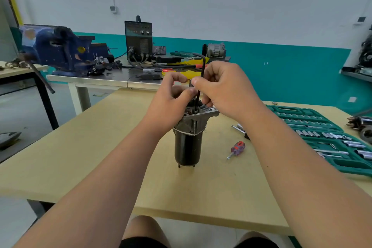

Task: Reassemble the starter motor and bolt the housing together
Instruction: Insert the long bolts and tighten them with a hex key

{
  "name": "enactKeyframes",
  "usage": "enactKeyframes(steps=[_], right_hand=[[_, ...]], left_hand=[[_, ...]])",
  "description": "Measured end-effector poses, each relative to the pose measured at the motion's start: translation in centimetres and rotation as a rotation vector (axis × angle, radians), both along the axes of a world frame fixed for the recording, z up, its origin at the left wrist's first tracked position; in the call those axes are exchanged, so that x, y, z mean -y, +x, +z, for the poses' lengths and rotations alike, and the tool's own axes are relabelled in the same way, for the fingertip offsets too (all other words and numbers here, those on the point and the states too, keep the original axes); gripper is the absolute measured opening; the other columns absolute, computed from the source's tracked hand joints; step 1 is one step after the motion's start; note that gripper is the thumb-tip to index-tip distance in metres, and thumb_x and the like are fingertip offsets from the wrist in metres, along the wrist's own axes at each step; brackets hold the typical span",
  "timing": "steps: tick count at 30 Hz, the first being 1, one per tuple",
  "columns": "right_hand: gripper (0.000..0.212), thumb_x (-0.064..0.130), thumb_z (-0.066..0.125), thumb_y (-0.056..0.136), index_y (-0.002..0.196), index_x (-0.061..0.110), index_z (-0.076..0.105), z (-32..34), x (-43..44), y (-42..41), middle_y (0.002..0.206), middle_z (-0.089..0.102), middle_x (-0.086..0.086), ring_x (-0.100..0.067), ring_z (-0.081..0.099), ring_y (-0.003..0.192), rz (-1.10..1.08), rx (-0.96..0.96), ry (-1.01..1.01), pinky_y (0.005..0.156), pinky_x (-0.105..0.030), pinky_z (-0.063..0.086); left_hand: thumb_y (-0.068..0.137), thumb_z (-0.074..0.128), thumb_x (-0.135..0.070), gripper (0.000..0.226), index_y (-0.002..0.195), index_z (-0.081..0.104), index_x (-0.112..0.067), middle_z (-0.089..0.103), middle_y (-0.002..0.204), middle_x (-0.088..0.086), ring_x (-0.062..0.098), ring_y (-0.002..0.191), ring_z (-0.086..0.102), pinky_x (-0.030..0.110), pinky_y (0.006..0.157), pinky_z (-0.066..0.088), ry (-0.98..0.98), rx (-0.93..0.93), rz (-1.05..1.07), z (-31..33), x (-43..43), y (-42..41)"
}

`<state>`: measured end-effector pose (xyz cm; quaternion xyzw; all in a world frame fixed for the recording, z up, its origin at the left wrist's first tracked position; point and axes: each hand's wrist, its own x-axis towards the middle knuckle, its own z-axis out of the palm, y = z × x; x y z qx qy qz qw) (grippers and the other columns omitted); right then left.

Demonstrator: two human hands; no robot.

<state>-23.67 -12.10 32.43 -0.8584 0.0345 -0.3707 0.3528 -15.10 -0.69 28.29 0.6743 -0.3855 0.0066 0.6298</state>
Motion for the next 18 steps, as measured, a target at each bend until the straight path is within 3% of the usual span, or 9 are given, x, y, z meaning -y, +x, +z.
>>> enactKeyframes(steps=[2,5,7,9,13,18], right_hand=[[0.019,0.025,0.064,0.087,0.072,0.019,0.053,0.0,0.0,0.3,0.055,0.063,0.003,-0.007,0.063,0.047,-0.006,-0.011,-0.007,0.050,-0.032,0.057],[0.017,0.025,0.063,0.087,0.078,0.014,0.055,-0.2,0.2,0.2,0.061,0.067,-0.002,-0.010,0.066,0.050,0.004,-0.017,0.005,0.053,-0.037,0.059],[0.018,0.029,0.064,0.086,0.080,0.013,0.057,-0.3,0.4,-0.1,0.066,0.067,-0.005,-0.010,0.066,0.051,-0.028,-0.002,-0.026,0.055,-0.040,0.059],[0.020,0.034,0.065,0.085,0.079,0.016,0.058,-0.4,0.6,-0.4,0.068,0.066,-0.006,-0.013,0.065,0.056,-0.065,0.026,-0.082,0.058,-0.040,0.057],[0.025,0.036,0.065,0.084,0.071,0.015,0.057,-0.8,0.2,-0.9,0.068,0.059,-0.002,-0.017,0.056,0.065,-0.067,0.091,-0.202,0.060,-0.039,0.050],[0.028,0.039,0.066,0.083,0.072,0.015,0.058,-0.4,0.2,-1.2,0.068,0.059,-0.003,-0.018,0.055,0.065,-0.058,0.106,-0.229,0.060,-0.039,0.049]], left_hand=[[0.094,0.057,-0.017,0.005,0.097,0.053,-0.015,0.069,0.090,0.014,0.033,0.080,0.061,0.045,0.071,0.051,0.017,0.070,-0.057,0.0,-0.4,-0.1],[0.090,0.059,-0.008,0.011,0.081,0.060,-0.014,0.061,0.083,0.015,0.021,0.075,0.056,0.043,0.071,0.050,0.064,0.119,-0.090,0.0,-0.8,-0.1],[0.085,0.067,-0.013,0.005,0.082,0.063,-0.013,0.064,0.087,0.013,0.025,0.080,0.062,0.042,0.074,0.054,0.121,0.141,-0.126,0.1,-1.0,-0.1],[0.082,0.074,-0.021,0.015,0.086,0.063,-0.011,0.065,0.090,0.013,0.029,0.086,0.064,0.045,0.076,0.057,0.163,0.155,-0.145,0.3,-1.0,-0.1],[0.084,0.073,-0.018,0.017,0.093,0.067,-0.004,0.068,0.094,0.018,0.032,0.092,0.066,0.053,0.081,0.054,0.145,0.136,-0.152,0.4,-1.0,-0.1],[0.082,0.074,-0.016,0.010,0.075,0.069,-0.011,0.067,0.082,0.013,0.029,0.082,0.066,0.045,0.071,0.055,0.108,0.106,-0.094,0.2,-1.0,-0.6]])
